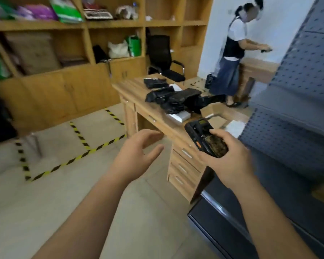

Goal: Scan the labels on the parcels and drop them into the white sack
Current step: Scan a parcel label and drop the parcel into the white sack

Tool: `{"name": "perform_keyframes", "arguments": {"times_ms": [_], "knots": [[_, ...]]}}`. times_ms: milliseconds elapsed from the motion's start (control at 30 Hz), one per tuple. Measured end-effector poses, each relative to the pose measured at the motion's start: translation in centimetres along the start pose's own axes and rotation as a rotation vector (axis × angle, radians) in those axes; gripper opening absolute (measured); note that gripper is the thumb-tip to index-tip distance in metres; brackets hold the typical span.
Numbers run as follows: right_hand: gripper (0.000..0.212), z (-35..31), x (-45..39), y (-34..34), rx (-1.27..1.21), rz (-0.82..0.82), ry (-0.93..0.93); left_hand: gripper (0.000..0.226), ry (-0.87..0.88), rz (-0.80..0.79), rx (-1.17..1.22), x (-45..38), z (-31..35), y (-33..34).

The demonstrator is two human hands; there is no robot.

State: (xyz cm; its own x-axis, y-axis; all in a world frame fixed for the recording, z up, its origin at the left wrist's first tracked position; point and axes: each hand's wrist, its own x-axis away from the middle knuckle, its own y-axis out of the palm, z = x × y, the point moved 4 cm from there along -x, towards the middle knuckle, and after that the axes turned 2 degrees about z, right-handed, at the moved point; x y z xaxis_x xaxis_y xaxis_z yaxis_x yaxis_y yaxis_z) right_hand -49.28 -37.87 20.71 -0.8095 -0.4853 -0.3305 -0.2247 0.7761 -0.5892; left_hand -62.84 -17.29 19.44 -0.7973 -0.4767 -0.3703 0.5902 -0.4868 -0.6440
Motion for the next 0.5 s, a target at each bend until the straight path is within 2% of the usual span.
{"name": "perform_keyframes", "arguments": {"times_ms": [233,367,500], "knots": [[0.063,-4.9,-9.8,17.4,-0.103,-0.22,-0.149,0.036,-0.245,0.14,-0.106,-3.6,-12.6,-8.7],[0.064,-8.1,-17.0,25.4,-0.174,-0.229,-0.248,0.038,-0.339,0.192,-0.185,-8.9,-18.6,-13.3],[0.062,-11.2,-24.0,30.8,-0.209,-0.244,-0.304,0.038,-0.355,0.199,-0.276,-15.4,-22.6,-17.4]]}}
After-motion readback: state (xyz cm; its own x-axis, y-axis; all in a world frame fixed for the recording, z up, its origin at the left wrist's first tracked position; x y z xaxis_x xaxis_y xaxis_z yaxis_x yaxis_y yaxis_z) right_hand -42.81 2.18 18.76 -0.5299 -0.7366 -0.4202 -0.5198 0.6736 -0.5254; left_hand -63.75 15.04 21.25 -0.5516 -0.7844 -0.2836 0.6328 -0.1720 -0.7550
